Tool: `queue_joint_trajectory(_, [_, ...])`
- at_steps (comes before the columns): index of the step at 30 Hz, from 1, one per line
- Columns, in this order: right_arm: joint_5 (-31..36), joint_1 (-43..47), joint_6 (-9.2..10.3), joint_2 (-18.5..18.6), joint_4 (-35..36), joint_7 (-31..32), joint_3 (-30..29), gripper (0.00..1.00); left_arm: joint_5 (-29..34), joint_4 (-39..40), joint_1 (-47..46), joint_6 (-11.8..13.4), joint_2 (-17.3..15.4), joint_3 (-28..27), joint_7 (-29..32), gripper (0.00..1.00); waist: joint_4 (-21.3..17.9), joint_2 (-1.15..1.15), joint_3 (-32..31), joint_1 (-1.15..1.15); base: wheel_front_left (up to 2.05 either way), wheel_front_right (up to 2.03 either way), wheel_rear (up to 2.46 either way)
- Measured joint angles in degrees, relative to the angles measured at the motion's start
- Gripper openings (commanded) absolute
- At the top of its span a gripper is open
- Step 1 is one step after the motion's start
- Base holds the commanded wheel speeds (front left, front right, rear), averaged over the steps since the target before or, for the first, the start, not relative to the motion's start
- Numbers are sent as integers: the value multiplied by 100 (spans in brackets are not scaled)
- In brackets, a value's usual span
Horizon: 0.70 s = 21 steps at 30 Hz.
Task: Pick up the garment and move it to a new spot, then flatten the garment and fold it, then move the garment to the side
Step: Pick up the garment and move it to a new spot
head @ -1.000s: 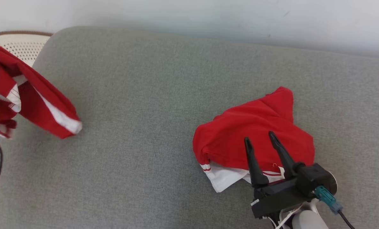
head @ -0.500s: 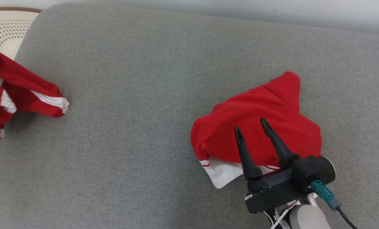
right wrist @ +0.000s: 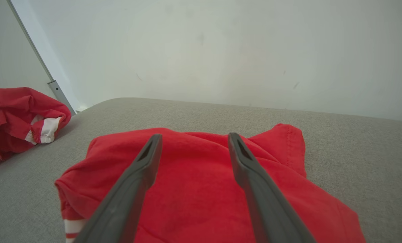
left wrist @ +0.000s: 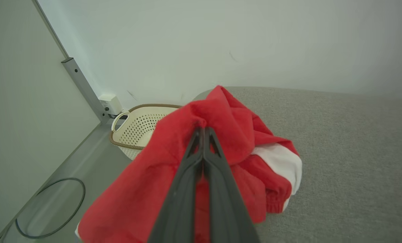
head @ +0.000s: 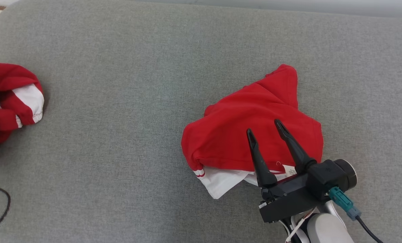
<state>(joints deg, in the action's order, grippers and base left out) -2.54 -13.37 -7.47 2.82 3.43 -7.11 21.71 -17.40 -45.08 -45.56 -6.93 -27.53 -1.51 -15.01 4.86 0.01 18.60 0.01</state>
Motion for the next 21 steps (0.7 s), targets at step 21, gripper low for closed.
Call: queue_joint_trajectory(21, [-423,131,0,1,-374,-453,-229,100,391,1678,528,-54,198,-172,0,100,47,-1,-755,-2,0,0,0])
